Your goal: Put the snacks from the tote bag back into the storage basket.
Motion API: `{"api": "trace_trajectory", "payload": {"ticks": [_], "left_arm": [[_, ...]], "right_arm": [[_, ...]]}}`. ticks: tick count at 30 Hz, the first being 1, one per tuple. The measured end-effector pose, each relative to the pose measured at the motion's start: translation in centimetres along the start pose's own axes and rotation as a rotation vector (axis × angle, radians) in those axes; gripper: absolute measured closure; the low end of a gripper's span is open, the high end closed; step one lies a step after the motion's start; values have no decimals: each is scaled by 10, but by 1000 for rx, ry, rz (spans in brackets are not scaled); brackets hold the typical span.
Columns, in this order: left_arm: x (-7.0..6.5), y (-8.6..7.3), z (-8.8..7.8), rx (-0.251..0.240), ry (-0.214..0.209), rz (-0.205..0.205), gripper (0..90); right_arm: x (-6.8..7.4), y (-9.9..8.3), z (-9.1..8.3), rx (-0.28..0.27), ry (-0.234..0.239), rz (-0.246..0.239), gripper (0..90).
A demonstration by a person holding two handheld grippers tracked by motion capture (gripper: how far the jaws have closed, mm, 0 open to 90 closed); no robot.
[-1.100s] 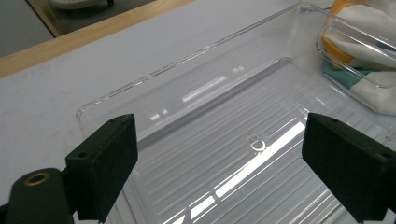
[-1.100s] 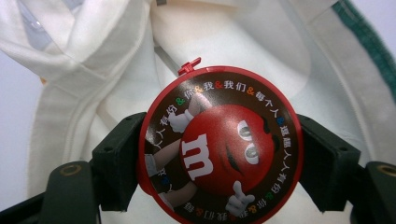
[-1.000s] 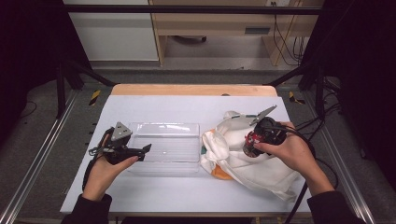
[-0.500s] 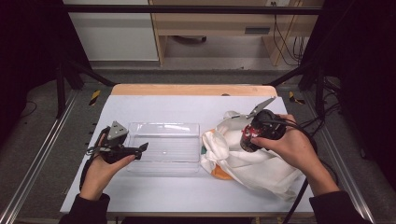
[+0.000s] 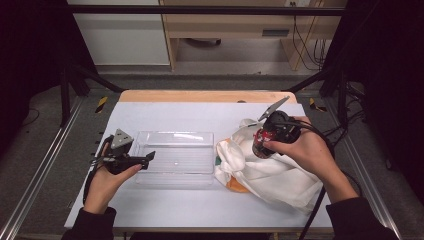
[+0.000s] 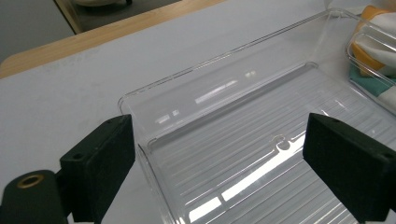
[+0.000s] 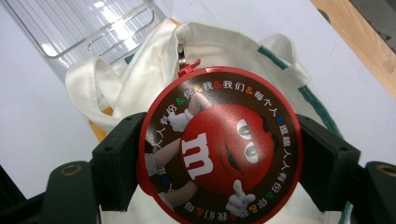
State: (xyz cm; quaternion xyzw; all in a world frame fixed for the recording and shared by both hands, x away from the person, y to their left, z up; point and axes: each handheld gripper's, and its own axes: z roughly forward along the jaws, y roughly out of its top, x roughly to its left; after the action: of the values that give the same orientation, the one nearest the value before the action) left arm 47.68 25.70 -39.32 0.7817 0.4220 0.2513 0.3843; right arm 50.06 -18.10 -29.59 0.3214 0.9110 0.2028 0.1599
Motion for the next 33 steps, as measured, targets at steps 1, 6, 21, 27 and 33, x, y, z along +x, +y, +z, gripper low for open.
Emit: {"api": "trace_trajectory", "payload": {"ticks": [1,6,21,27,33], "left_arm": [[1,0,-1,-3,7,-1,93],[5,-1,-2,-7,19,-10,94],[7,2,-7,-11,23,-8,88],[8,2,-7,-13,28,-19,88],[9,2,-8,-17,29,-17,88]], "right_arm": [[1,2,-1,-2,-2,-1,255],[4,10,-2,-18,9,-5,256],[0,29,8,-23,28,-14,256],[8,39,10,-41,44,-41,256],[13,48,14,-63,55,-52,256]]}}
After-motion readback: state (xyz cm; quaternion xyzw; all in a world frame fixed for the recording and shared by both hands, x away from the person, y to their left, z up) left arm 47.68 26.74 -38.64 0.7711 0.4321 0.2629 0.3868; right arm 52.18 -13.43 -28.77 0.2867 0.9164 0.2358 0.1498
